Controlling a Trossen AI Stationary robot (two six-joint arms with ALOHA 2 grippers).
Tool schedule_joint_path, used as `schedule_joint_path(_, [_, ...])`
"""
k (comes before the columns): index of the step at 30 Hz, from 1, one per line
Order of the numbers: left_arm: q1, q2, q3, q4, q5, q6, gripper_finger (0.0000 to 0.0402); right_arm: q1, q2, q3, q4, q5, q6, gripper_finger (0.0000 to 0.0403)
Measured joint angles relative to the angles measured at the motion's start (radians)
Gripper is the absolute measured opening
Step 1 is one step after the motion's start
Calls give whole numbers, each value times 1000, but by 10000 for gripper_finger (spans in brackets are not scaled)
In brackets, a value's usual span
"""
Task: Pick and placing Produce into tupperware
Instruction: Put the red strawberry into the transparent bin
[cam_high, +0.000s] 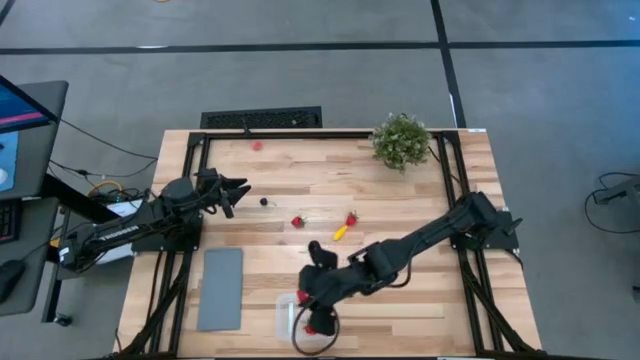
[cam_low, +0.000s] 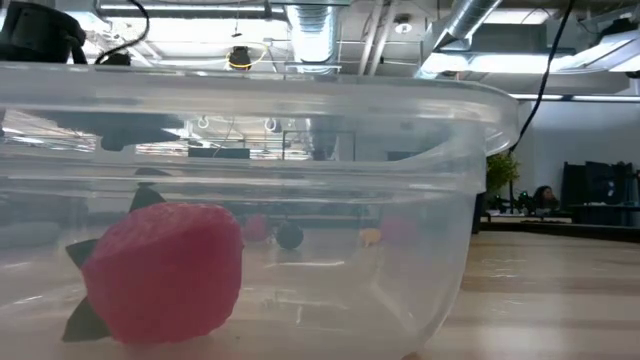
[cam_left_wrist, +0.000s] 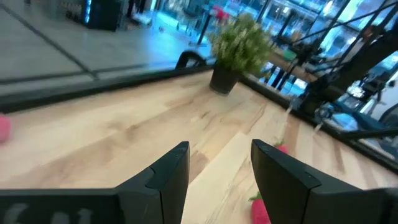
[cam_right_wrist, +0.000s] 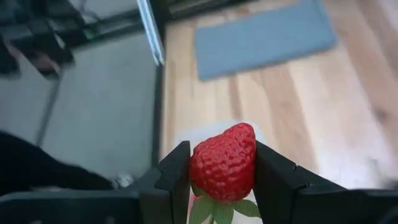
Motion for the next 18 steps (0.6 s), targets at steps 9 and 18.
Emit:
schedule_joint_path(9, [0,70,0,2,0,-9,163,15,117,-3,-111,-61,140,159])
schedule_joint_path(18, [0,110,0,2,0,-9,163,21,202,-5,-190,-140,234,159])
